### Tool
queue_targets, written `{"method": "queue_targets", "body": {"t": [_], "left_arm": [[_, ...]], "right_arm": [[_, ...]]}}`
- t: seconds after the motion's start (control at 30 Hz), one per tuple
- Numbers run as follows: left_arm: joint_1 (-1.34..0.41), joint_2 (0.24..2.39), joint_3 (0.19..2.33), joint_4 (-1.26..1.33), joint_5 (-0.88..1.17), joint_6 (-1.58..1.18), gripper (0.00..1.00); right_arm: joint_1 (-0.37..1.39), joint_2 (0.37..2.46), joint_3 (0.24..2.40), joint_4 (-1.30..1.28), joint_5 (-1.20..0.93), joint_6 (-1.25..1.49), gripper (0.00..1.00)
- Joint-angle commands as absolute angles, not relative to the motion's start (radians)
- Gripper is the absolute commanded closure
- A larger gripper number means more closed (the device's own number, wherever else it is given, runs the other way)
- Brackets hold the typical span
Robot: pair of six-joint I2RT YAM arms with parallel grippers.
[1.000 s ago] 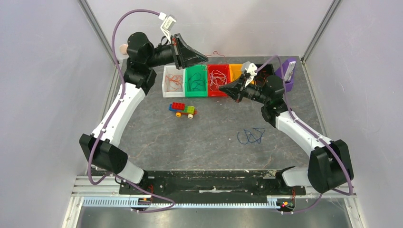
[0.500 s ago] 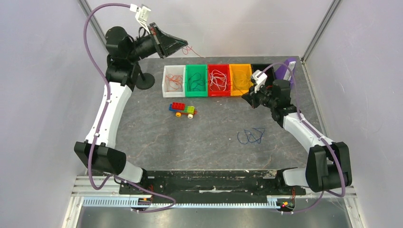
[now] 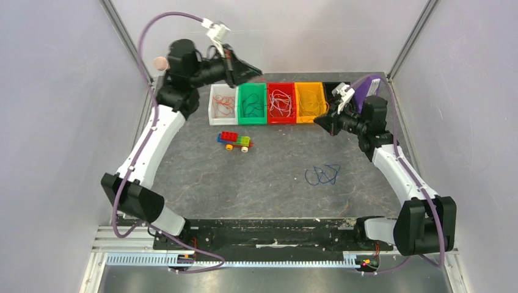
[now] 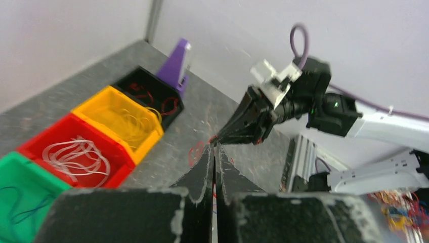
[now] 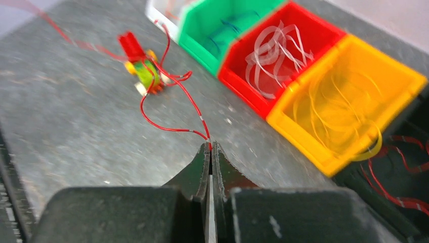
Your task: Untangle the cables
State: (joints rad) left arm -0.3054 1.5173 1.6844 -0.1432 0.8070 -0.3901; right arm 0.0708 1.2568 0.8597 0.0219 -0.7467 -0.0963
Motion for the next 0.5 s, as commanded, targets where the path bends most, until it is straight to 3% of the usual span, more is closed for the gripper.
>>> {"method": "queue_targets", "body": {"t": [0.0,0.17,0.3,0.47], "left_arm": [[-0.453,1.610,1.715,-0.243,0.716,-0.256,0.98],[-0.562,1.725,1.699,-0.326,0.658,-0.209,0.98],[-0.567,1.783,1.643,-0.334,0.620,-0.212,0.98],[-0.568,1.765,1.588,-0.202,0.688,-0.299,0.98]], "right_arm": [[0.134,1.203,0.983,0.091,-0.890,0.079,1.00],[0.154,1.193,1.063,0.201,-0.872,0.259,1.00],[0.069,1.230,1.139,0.258,-0.896,0.394,1.00],[0.049,1.248,1.131,0.187,-0.896,0.337,1.00]]}}
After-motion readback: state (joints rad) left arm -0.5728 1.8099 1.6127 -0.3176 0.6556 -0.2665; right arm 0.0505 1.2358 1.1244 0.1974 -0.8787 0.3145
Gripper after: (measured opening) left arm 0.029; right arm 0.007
